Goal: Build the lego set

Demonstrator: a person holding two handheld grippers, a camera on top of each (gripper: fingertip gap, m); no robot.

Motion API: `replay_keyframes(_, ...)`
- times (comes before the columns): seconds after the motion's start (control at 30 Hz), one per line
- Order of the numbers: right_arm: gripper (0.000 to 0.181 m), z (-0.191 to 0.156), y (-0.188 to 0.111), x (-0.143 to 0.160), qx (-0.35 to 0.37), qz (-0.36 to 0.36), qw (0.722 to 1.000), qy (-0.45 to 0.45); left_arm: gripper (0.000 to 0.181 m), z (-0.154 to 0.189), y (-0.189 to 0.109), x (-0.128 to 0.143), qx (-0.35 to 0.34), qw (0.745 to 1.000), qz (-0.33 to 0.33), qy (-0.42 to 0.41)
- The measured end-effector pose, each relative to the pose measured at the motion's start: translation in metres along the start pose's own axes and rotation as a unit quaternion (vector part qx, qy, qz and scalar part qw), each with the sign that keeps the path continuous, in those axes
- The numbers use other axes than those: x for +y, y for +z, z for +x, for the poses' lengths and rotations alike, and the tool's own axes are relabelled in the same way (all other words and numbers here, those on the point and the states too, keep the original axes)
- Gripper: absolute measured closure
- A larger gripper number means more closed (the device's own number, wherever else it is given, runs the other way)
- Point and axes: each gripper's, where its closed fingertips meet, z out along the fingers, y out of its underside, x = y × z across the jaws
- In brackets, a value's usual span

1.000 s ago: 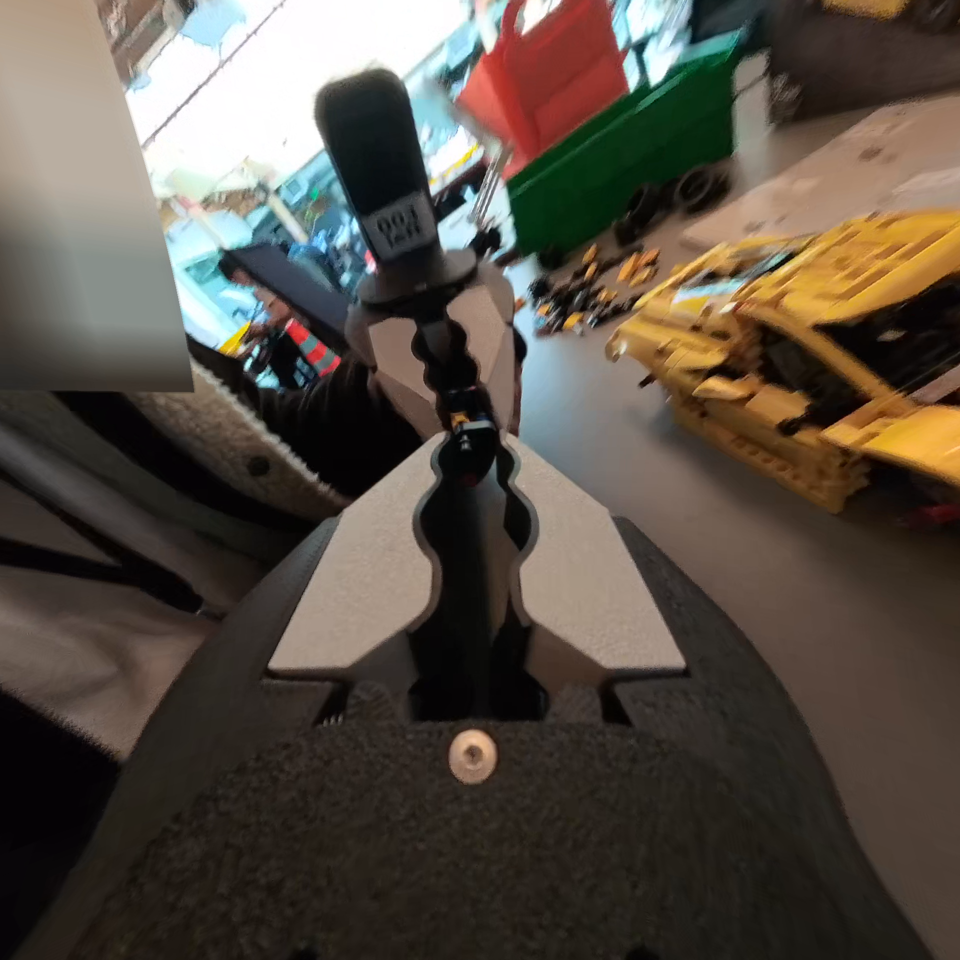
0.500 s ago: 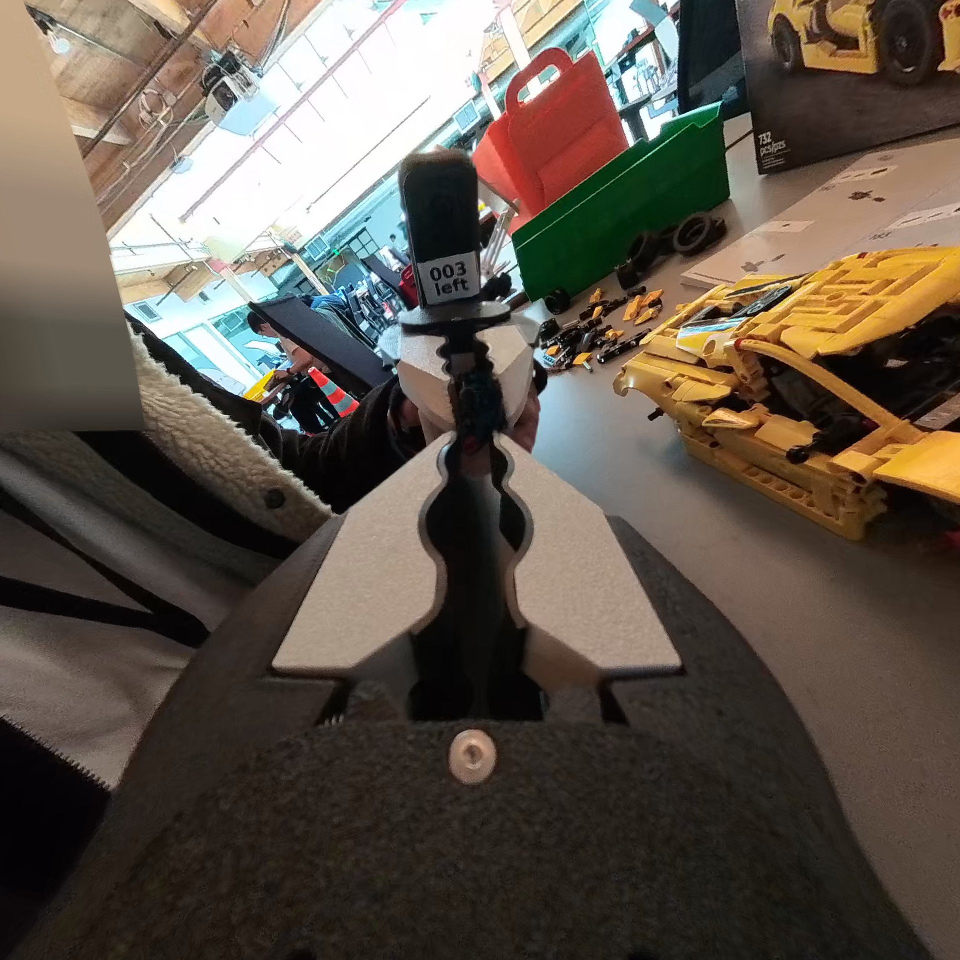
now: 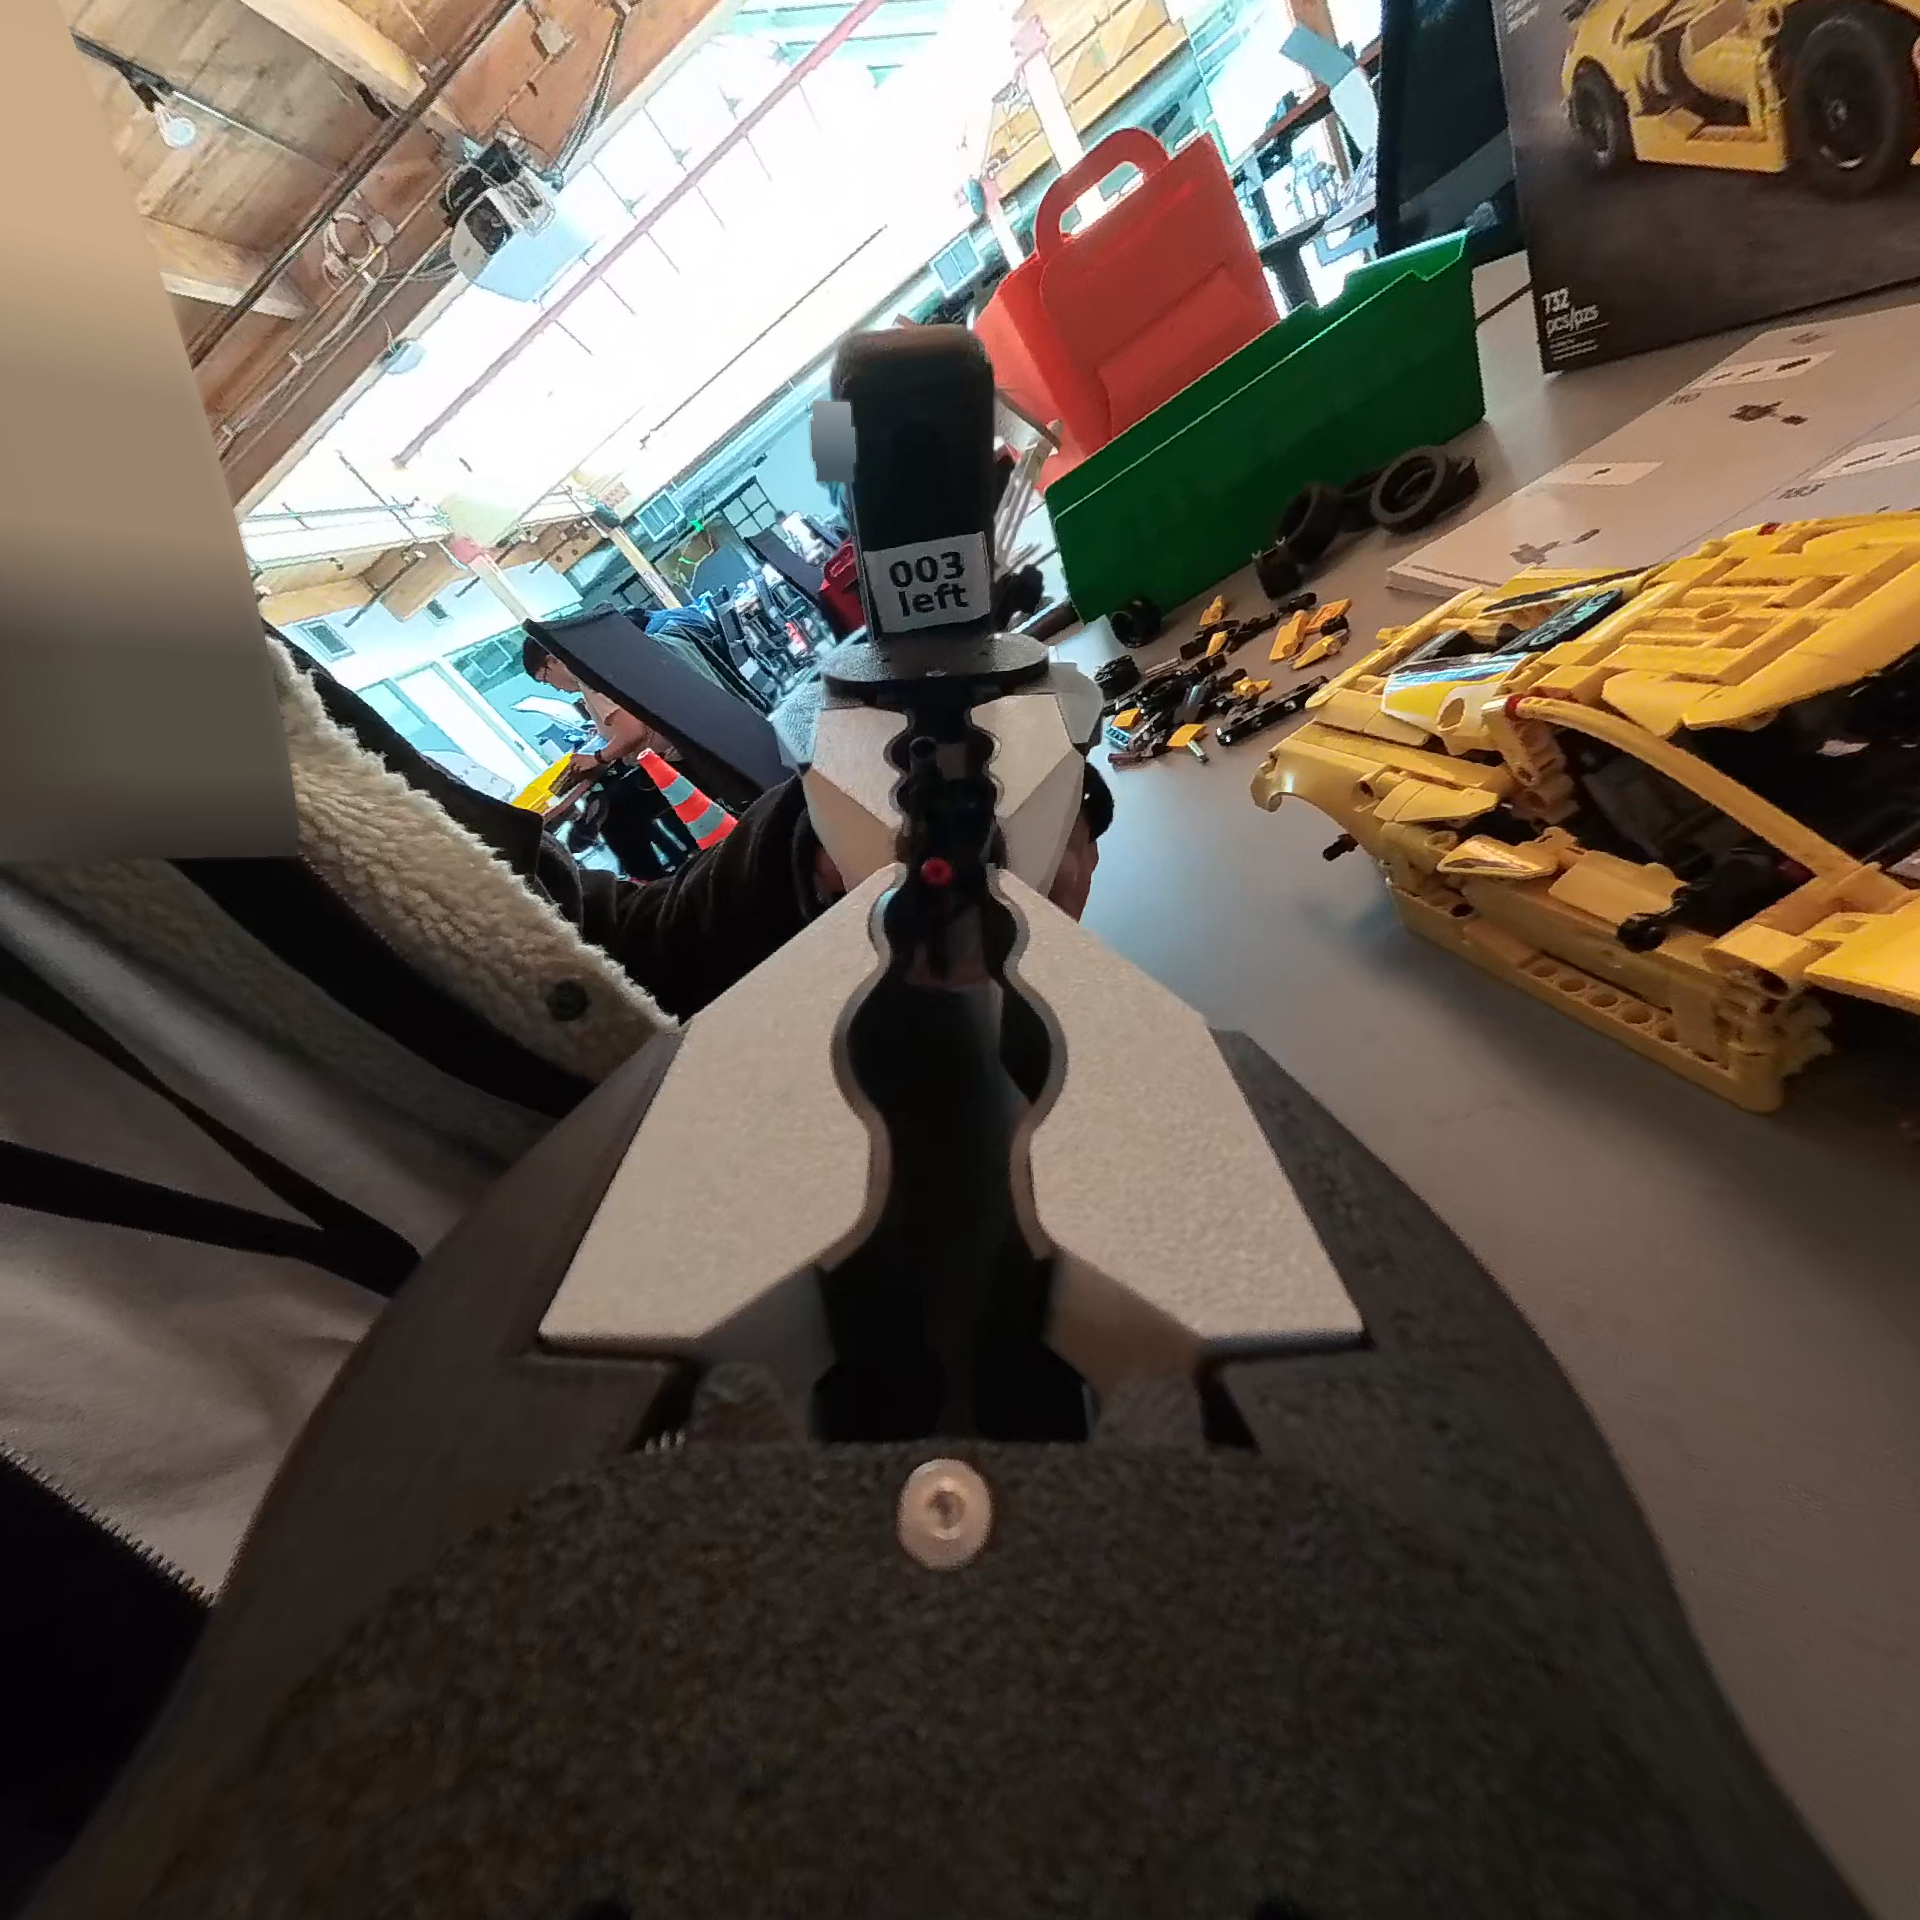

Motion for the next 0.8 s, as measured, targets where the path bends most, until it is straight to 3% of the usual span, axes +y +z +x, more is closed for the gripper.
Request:
replay_keyframes(0.23, 0.172, 0.003, 0.005, -0.015, 0.009, 0.052, 0.998, 0.034, 0.165, -0.004, -0.002, -0.014, -0.014, 0.998, 0.059, -0.019)
replay_keyframes(0.5, 0.173, 0.011, 0.011, -0.025, 0.044, 0.133, 0.987, 0.082, 0.165, -0.008, 0.001, -0.015, 0.005, 0.993, 0.081, -0.081)
replay_keyframes(0.8, 0.173, 0.012, 0.014, -0.018, 0.026, 0.111, 0.988, 0.101, 0.165, -0.01, 0.0, -0.009, 0.017, 0.992, 0.072, -0.103)
